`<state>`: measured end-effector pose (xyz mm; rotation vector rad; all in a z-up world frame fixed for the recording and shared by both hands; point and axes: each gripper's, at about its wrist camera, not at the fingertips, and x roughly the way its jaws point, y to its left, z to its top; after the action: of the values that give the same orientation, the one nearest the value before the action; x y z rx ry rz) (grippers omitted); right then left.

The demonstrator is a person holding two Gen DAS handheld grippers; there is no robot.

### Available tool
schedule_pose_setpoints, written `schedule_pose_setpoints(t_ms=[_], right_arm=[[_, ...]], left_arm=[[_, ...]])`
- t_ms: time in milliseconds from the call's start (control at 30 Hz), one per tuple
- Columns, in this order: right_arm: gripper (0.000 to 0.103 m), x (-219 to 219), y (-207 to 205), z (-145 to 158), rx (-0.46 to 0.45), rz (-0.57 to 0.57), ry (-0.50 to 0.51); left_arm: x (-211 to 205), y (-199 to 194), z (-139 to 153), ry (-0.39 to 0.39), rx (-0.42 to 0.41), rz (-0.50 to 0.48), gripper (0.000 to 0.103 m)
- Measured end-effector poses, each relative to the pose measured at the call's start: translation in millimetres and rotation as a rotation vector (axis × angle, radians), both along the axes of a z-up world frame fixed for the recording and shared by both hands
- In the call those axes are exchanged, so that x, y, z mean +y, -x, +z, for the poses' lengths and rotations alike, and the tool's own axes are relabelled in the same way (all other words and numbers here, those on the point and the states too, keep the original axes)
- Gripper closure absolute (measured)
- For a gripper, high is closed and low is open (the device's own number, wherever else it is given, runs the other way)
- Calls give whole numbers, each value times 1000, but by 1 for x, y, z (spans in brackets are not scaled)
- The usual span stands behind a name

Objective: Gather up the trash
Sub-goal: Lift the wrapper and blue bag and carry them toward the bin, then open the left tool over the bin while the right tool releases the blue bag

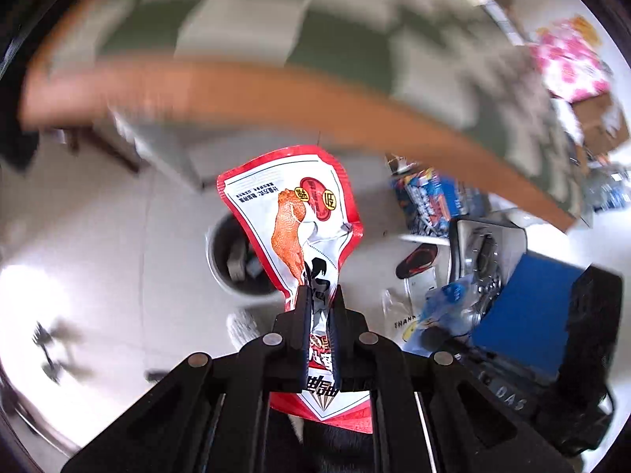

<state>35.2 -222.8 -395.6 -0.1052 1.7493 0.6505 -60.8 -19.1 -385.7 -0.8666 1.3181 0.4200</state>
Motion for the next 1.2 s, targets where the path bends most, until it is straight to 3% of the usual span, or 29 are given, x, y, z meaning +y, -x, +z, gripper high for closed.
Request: schedule_pose_setpoints(t_ms=[200, 400, 433, 467, 500, 533, 567, 600, 633, 667, 733, 767, 1000, 1200], right_arm=[[86, 4, 7, -142, 95, -12, 24], [85, 27, 0, -286, 151, -12, 29], [83, 32, -1, -305, 159, -11, 33], [81, 37, -1, -327, 176, -1, 33], [77, 41, 0, -346, 192, 10, 33], [64, 45, 4, -358, 201, 16, 40], [52, 47, 5, -371, 213, 18, 45], [49, 49, 7, -386, 227, 18, 44], [40, 50, 9, -392, 228, 25, 43], [26, 51, 11, -395, 219, 35, 44], [7, 53, 15, -398, 191, 61, 37], [4, 55, 17, -397, 174, 77, 40], [2, 71, 29, -361, -56, 243, 153], [2, 69, 34, -321, -152, 303, 197]], left_arm=[[23, -3, -151, 130, 40, 72, 96], [45, -4, -284, 196, 118, 87, 91], [48, -1, -300, 185, 130, 81, 78], [50, 2, -312, 161, 144, 80, 51], [52, 5, -317, 139, 152, 83, 39], [54, 10, -322, 110, 164, 88, 24], [56, 14, -326, 84, 182, 92, 18], [58, 19, -330, 63, 200, 97, 15], [58, 23, -331, 57, 209, 102, 3], [59, 29, -332, 47, 227, 108, 0], [59, 36, -331, 10, 249, 103, 0], [58, 39, -329, -4, 260, 98, 0], [47, 49, -291, -119, 303, 61, 0], [31, 48, -246, -129, 278, 29, 0]])
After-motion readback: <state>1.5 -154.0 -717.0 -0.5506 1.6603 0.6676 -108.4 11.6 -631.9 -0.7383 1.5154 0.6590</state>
